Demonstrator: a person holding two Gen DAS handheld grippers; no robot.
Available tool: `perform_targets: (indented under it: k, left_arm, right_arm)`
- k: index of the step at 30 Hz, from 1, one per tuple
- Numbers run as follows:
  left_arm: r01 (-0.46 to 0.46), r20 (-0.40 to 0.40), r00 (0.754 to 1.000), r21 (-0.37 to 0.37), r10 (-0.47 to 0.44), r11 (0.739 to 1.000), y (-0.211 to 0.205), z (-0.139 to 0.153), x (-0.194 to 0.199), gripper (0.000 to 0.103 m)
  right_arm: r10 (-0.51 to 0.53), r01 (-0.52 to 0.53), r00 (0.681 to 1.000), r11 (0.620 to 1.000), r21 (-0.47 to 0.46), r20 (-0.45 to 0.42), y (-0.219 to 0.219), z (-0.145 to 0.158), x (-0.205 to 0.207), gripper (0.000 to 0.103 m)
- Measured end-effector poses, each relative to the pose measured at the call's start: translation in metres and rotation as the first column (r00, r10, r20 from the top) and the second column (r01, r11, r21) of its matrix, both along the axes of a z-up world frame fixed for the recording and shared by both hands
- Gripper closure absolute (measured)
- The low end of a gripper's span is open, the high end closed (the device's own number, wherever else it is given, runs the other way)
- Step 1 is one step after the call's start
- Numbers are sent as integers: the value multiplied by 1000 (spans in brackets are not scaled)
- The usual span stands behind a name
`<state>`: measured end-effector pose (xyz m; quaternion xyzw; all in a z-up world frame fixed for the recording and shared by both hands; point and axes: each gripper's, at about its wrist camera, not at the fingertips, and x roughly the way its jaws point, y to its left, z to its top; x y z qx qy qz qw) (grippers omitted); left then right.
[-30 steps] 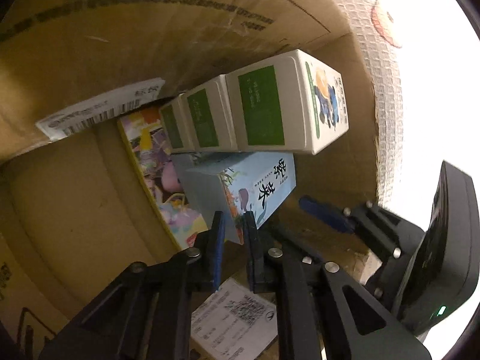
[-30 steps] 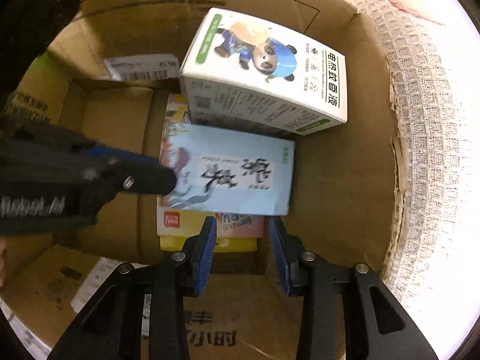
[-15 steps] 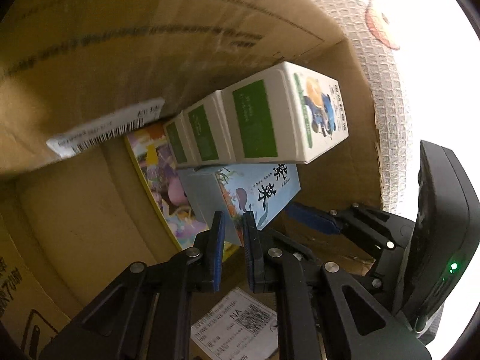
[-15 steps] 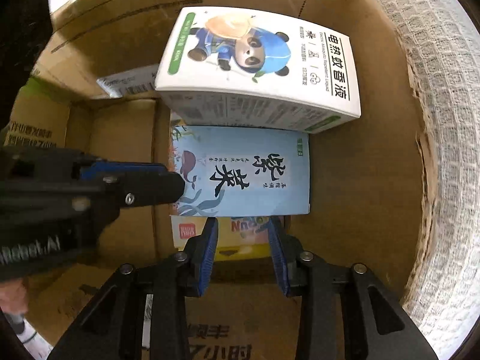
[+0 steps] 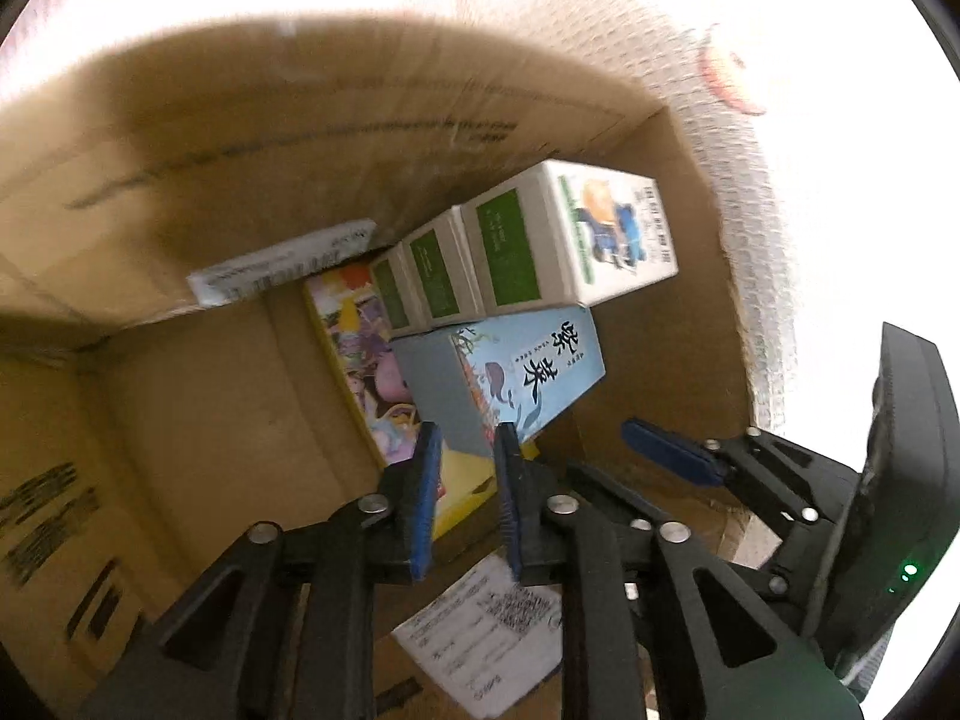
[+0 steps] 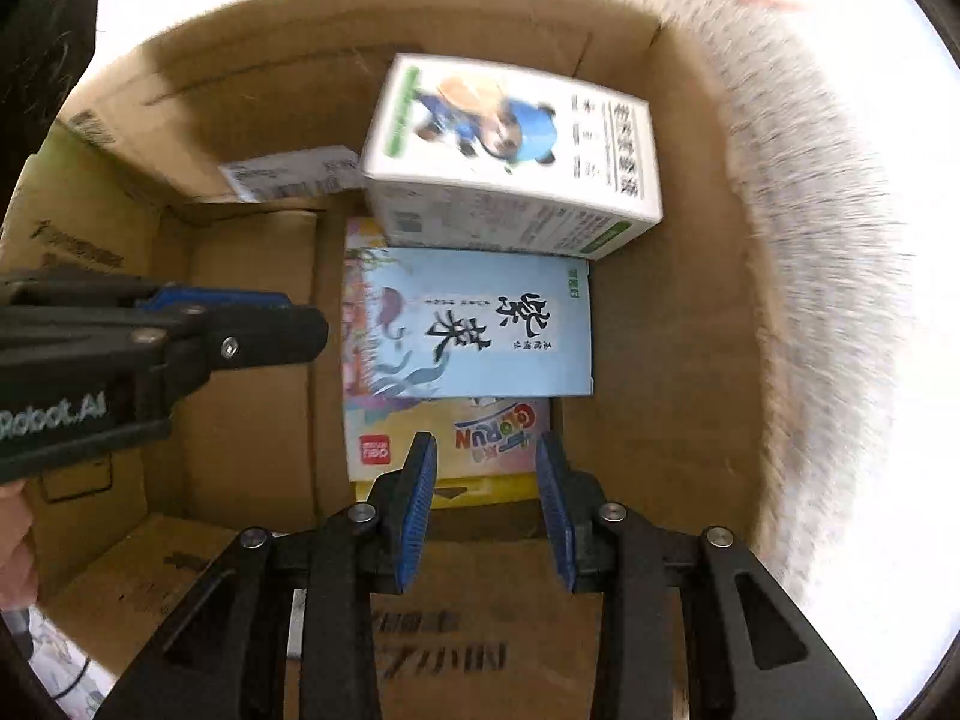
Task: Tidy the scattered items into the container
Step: 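Withdraw the left gripper from the cardboard box toward the scattered items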
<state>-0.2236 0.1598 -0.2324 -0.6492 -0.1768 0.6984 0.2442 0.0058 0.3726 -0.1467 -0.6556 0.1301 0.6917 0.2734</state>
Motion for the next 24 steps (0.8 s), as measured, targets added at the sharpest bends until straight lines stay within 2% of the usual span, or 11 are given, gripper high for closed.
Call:
perform_targets:
  k: [2, 4, 6, 9, 11, 12, 15, 17, 19, 22, 24]
  left_arm:
    - [9, -35, 999, -19, -9, 1000, -5, 12, 1, 62]
    - [13, -81, 997, -24, -15, 1000, -10, 27, 14, 55]
    - [3, -143, 990, -37, -8, 999, -2, 45, 28, 51]
    - [-23, -247, 969, -69, 6, 997, -24, 66, 37, 48]
    - [-98, -353, 933, -78, 65, 992, -22, 81, 54, 46]
    - [-140, -419, 903, -81, 94, 987, -8, 85, 53, 45]
    - [-181, -539, 836, -89, 105, 979, -31, 121, 78, 41]
    - [-203, -567, 814, -74, 126, 976, -39, 120, 91, 41]
    - [-224, -556, 815, -45, 162, 974, -56, 131, 105, 41]
    - [-240, -506, 838, -3, 206, 971, -74, 121, 123, 41]
    - [-210, -503, 843, 13, 188, 978, -85, 112, 135, 41]
  right_arm:
    - [9, -9, 1000, 1000, 21, -11, -11, 10, -1, 72]
    - [17, -15, 999, 999, 50, -34, -24, 20, -1, 72]
    - [2, 8, 996, 994, 113, -89, -39, 35, 0, 72]
    - [-13, 33, 990, 990, 140, -141, -41, 47, -3, 72]
    - [-29, 64, 984, 979, 191, -178, -46, 50, 29, 71]
    - [-32, 74, 981, 972, 224, -189, -54, 53, 25, 71]
    - [-25, 94, 975, 946, 309, -220, -75, 62, 25, 71]
    - [-41, 125, 972, 925, 360, -231, -86, 62, 37, 71]
    - [-59, 153, 967, 912, 380, -248, -107, 66, 37, 71]
    - [-66, 167, 956, 924, 345, -285, -126, 61, 36, 71]
    - [-56, 163, 951, 927, 339, -303, -142, 65, 38, 71]
